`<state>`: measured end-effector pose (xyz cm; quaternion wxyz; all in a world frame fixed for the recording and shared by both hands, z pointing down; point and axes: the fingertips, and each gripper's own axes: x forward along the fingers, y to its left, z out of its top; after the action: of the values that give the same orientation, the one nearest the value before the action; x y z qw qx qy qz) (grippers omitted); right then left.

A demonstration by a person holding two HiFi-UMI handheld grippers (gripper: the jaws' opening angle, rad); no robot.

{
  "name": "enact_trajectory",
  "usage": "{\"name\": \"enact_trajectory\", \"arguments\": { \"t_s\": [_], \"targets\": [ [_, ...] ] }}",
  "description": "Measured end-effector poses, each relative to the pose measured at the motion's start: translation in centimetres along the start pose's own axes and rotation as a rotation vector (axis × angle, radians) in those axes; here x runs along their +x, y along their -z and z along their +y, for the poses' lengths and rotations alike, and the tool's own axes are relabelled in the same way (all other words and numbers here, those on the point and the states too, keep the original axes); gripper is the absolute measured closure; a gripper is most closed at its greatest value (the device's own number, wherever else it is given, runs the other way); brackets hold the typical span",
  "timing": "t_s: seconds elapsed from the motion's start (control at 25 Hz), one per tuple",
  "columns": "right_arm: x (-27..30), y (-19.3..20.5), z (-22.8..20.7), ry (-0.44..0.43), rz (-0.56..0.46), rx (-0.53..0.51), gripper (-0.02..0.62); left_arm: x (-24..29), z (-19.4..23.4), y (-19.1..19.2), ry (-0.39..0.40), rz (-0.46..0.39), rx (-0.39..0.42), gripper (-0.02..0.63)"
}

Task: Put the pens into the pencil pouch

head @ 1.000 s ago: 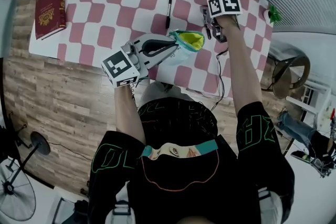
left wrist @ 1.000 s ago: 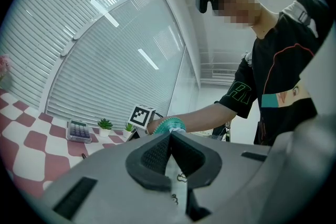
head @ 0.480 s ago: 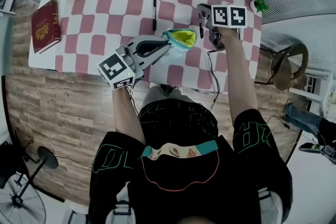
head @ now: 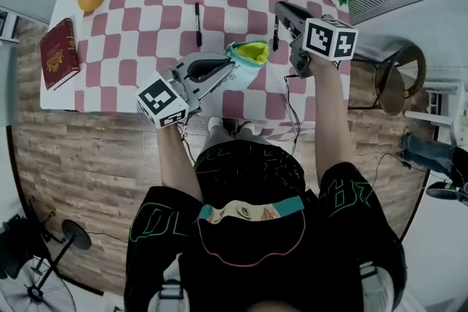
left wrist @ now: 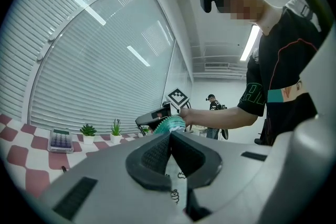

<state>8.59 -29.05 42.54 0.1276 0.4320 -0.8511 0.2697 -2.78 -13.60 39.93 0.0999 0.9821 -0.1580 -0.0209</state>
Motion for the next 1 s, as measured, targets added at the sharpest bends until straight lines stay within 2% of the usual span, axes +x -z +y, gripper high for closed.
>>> {"name": "enact_trajectory", "arguments": {
  "t_s": [0.36,0.76,1.0],
  "targets": [
    [-6.4,-3.8,1.2,-0.037,-0.216,0.020,0.557,2.3,-1.1,0.5,0.027,0.043,0.019,0.607],
    [-11.3,-6.6,3.7,-0.053,-0.362,-0.056,0.557,4.7,-1.7,1.4,0.054,0.090,0.030,0.607],
    [-14.2,-7.7,4.5,-0.063,-0.442,-0.046,0.557,6.2,-2.1,1.6,0.083,0.103,0.039,0.607]
  ]
}}
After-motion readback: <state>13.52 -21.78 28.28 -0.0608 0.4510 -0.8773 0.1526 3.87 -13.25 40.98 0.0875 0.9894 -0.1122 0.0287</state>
